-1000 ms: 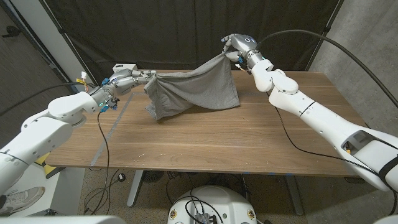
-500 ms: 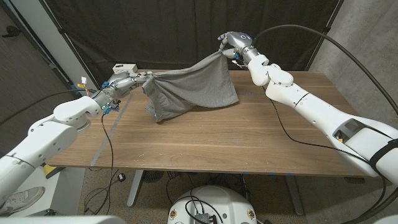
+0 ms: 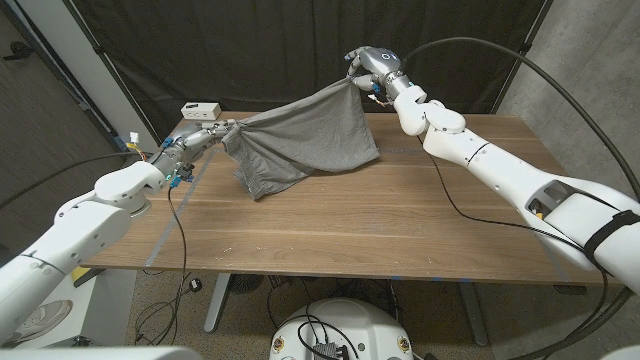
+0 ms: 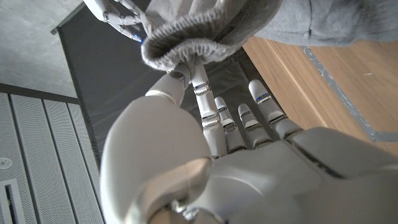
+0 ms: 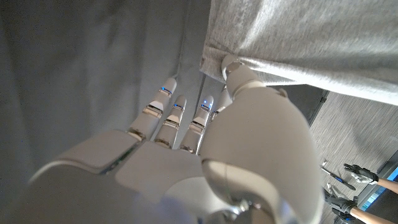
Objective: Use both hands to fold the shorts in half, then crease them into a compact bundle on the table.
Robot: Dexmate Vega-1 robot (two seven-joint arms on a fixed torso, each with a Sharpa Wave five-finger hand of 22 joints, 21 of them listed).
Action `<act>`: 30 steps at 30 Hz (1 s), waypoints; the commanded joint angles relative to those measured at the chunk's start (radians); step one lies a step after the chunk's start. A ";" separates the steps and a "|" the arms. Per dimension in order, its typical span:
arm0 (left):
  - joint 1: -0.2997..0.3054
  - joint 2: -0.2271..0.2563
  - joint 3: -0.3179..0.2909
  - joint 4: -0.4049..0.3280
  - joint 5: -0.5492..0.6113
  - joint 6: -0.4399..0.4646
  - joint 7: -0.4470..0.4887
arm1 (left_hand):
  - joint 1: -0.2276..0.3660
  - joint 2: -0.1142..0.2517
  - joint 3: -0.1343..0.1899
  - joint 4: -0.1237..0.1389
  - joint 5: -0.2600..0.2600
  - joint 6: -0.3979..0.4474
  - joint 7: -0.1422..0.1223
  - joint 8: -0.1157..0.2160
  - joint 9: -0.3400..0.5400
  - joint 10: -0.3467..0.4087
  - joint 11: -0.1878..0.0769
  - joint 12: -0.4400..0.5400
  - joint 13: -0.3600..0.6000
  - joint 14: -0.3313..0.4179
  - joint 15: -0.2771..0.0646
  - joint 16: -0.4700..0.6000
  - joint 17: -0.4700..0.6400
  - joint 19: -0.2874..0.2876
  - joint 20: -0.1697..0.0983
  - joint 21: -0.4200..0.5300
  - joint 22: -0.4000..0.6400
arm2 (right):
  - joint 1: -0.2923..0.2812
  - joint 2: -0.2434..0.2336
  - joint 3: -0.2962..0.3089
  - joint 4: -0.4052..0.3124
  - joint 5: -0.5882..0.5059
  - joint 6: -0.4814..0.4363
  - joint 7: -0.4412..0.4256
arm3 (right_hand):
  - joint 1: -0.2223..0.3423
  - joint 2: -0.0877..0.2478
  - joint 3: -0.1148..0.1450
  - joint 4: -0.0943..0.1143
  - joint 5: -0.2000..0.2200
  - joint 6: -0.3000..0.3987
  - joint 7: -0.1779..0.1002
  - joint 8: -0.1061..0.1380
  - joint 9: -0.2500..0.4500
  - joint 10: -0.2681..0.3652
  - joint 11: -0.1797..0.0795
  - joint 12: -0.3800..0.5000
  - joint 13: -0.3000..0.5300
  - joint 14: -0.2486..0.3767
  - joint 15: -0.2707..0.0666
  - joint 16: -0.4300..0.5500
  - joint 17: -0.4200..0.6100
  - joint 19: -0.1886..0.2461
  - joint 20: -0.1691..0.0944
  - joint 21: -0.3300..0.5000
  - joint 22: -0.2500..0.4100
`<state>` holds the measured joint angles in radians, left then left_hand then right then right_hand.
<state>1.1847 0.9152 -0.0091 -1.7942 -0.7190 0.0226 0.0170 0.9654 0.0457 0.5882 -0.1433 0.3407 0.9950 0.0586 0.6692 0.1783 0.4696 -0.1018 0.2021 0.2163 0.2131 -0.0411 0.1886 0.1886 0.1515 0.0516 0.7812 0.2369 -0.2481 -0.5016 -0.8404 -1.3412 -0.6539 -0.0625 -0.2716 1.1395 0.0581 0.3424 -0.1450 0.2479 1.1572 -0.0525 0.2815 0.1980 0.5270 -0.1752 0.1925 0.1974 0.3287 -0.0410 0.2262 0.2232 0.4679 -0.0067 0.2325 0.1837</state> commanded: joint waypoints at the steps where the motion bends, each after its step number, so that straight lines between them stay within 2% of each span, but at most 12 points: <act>1: 0.017 -0.012 0.004 -0.054 0.034 0.087 0.183 | 0.004 0.001 0.011 -0.003 0.009 0.002 -0.001 0.084 0.342 0.002 0.005 0.007 0.002 0.004 -0.003 0.006 0.002 0.002 -0.002 0.011 0.001 | 0.048 0.035 -0.046 0.074 -0.016 0.018 -0.013 | -0.010 0.002 0.007 -0.001 0.008 -0.004 -0.006 0.005 0.002 0.004 -0.006 0.003 0.002 0.013 -0.151 0.001 0.002 0.009 0.003 -0.001 0.003; 5: 0.030 -0.017 -0.006 -0.085 0.022 0.140 0.236 | 0.004 0.000 0.014 -0.003 0.009 -0.001 0.003 0.080 0.337 0.004 0.009 0.008 0.003 0.007 0.000 0.007 0.002 0.007 -0.002 0.017 0.001 | 0.068 0.055 -0.066 0.112 -0.017 0.025 -0.006 | -0.012 0.003 0.007 0.000 0.008 -0.004 -0.010 0.005 0.002 0.004 -0.006 0.003 0.002 0.013 -0.152 0.001 0.002 0.009 0.003 -0.001 0.003; 7: 0.037 -0.018 -0.008 -0.092 0.024 0.148 0.248 | 0.005 0.000 0.015 -0.004 0.009 -0.003 0.005 0.078 0.334 0.004 0.012 0.008 0.003 0.007 0.001 0.006 0.002 0.007 -0.001 0.019 0.000 | 0.082 0.067 -0.077 0.133 -0.013 0.027 0.013 | -0.014 0.003 0.008 0.000 0.009 -0.005 -0.011 0.005 0.002 0.004 -0.007 0.003 0.002 0.015 -0.152 0.002 0.002 0.009 0.003 -0.001 0.003; 14: 0.065 -0.016 -0.020 -0.126 0.046 0.187 0.310 | 0.006 0.000 0.019 -0.005 0.009 -0.005 0.009 0.074 0.324 0.004 0.019 0.009 0.003 0.006 0.006 0.006 0.002 0.008 0.002 0.025 -0.001 | 0.117 0.113 -0.110 0.221 0.003 0.061 0.000 | -0.018 0.004 0.009 0.002 0.010 -0.006 -0.012 0.004 0.002 0.005 -0.008 0.003 0.002 0.017 -0.152 0.002 0.002 0.012 0.003 0.000 0.003; 19: 0.084 -0.034 -0.030 -0.178 0.069 0.261 0.425 | 0.008 -0.001 0.023 -0.007 0.008 -0.006 0.009 0.071 0.318 0.006 0.016 0.010 0.003 0.008 0.008 0.006 0.002 0.012 0.002 0.031 -0.002 | 0.148 0.152 -0.143 0.289 -0.001 0.062 -0.007 | -0.020 0.004 0.010 0.002 0.011 -0.009 -0.017 0.002 0.002 0.009 -0.006 0.005 0.002 0.020 -0.155 0.003 0.002 0.014 0.001 0.001 0.003; 23: 0.086 -0.045 -0.030 -0.193 0.080 0.287 0.458 | 0.009 -0.003 0.025 -0.008 0.004 -0.013 0.015 0.064 0.309 0.011 0.021 0.012 0.003 0.012 0.011 0.007 0.001 0.016 0.001 0.039 -0.003 | 0.165 0.171 -0.160 0.327 0.009 0.070 -0.016 | -0.021 0.004 0.011 0.003 0.012 -0.010 -0.018 0.002 0.003 0.012 -0.008 0.006 0.002 0.021 -0.156 0.002 0.002 0.015 0.002 0.001 0.003; 30: 0.067 -0.069 -0.004 -0.217 0.144 0.344 0.562 | 0.014 -0.006 0.030 -0.013 -0.004 -0.016 0.022 0.056 0.294 0.024 0.021 0.017 0.003 0.026 0.009 0.009 -0.001 0.029 0.001 0.052 -0.005 | 0.213 0.233 -0.207 0.446 0.015 0.073 -0.031 | -0.025 0.005 0.012 0.004 0.013 -0.016 -0.023 -0.001 0.003 0.021 -0.009 0.008 0.002 0.026 -0.156 0.004 0.002 0.018 0.002 0.002 0.004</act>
<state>1.2581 0.8757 -0.0318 -1.9648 -0.6445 0.2746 0.4264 0.9644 0.0367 0.6077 -0.1546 0.3402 0.9787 0.0749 0.7117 0.1784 0.4805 -0.0800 0.2141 0.2162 0.2248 -0.0310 0.1926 0.1859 0.1673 0.0545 0.8249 0.2320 -0.0999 -0.3476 -0.9844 -1.0482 -0.6528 -0.0010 -0.2836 1.1198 0.0622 0.3467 -0.1407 0.2554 1.1409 -0.0685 0.2809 0.1982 0.5341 -0.1822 0.1965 0.1974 0.3436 -0.0451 0.2262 0.2232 0.4773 -0.0054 0.2324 0.1837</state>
